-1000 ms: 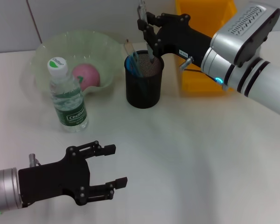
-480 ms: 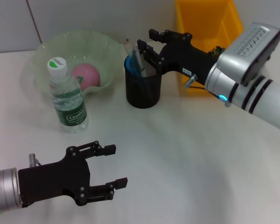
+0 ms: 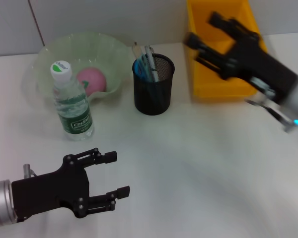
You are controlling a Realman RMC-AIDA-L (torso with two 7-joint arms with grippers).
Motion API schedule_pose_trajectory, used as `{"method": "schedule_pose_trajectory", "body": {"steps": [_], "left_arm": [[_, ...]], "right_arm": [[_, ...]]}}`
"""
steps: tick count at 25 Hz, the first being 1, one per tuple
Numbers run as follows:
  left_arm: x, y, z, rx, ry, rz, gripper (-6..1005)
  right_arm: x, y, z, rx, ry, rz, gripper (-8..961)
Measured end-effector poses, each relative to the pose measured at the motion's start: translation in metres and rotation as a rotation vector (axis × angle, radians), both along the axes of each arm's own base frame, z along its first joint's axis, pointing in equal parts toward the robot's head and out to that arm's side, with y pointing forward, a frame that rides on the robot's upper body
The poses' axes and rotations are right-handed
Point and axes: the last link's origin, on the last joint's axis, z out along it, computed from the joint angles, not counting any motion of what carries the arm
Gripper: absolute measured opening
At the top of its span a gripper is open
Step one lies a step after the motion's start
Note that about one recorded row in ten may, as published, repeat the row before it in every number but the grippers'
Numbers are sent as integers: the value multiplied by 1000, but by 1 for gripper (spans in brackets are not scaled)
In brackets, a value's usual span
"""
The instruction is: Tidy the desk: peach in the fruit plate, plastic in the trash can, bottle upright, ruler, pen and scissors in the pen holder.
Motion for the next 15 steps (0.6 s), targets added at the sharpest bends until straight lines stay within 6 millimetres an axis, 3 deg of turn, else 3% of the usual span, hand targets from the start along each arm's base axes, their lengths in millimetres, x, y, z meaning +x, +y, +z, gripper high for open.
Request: {"method": "schedule_pose_trajectory", "body": {"steps": [5, 9, 15], "left_arm": [[-3, -2, 2, 5, -3, 11, 779], [-4, -3, 2, 4, -4, 18, 780], [-3, -4, -2, -3, -5, 19, 780]], "right_arm": [[41, -53, 20, -101, -10, 103, 820], [68, -82, 9, -264, -134, 112, 820], [68, -99, -21, -323, -210, 159, 820]]}}
